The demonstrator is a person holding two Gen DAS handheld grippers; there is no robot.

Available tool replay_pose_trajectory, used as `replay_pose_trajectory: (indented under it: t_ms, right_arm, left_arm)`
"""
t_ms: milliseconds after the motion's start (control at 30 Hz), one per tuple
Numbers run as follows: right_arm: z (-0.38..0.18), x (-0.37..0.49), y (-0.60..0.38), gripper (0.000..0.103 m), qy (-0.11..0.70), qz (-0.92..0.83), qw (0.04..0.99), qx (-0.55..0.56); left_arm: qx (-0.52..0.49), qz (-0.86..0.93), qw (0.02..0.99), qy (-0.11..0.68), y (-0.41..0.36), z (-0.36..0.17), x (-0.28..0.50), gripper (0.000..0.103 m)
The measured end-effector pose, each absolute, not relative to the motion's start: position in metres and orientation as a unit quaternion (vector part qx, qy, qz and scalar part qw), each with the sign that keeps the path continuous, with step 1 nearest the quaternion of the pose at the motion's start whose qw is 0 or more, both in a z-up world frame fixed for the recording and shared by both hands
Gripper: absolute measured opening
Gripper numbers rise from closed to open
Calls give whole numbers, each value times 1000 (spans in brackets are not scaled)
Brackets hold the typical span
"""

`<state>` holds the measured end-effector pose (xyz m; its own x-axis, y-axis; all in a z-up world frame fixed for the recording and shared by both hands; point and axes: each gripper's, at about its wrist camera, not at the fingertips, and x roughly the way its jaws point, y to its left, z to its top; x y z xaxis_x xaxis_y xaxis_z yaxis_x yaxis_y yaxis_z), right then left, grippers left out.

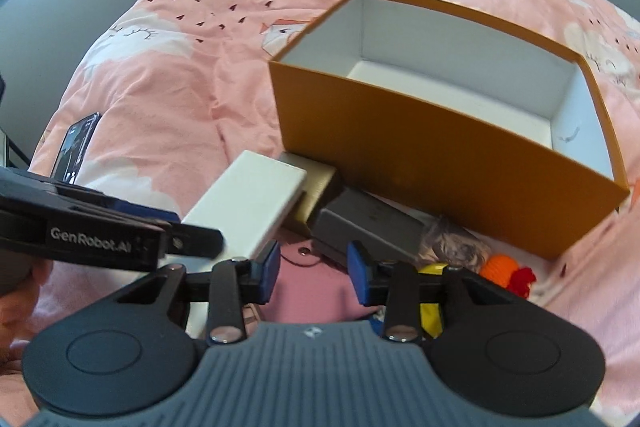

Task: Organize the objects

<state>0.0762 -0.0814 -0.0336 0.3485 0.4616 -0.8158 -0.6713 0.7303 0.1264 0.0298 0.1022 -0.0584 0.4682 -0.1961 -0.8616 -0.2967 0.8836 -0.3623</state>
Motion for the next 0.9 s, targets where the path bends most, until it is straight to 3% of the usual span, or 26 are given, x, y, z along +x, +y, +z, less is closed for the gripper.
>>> replay_pose_trajectory:
  t_ms: [100, 167, 233, 400, 467, 567, 900]
  right_arm:
    - [-34, 74, -78, 38, 448, 346, 814, -130]
    - [-33, 75, -81, 38, 451, 345, 814, -125]
    - [-33, 74, -83, 38, 452, 340, 815, -123]
    - [-31, 73, -90, 38, 453, 324, 822, -118]
    - [-32, 74, -95, 38, 460, 320, 821, -109]
    - [-32, 74, -102, 38, 466, 310, 823, -99]
    - [-32, 60, -80, 38, 453, 368, 798, -153]
  left_arm:
    - [-243, 23, 825, 511, 100, -58, 31, 53]
    - [-238, 22, 829, 505, 98, -55, 31, 39]
    - [-249, 5, 829, 501, 97, -53, 31, 32]
    - [-260, -35, 827, 497, 85, -55, 34, 28]
    - [-273, -57, 824, 493, 83, -57, 35, 17]
    - [-286, -76, 825, 481, 81, -56, 36, 16]
    - [-186, 3, 854, 486, 91, -42, 23, 16]
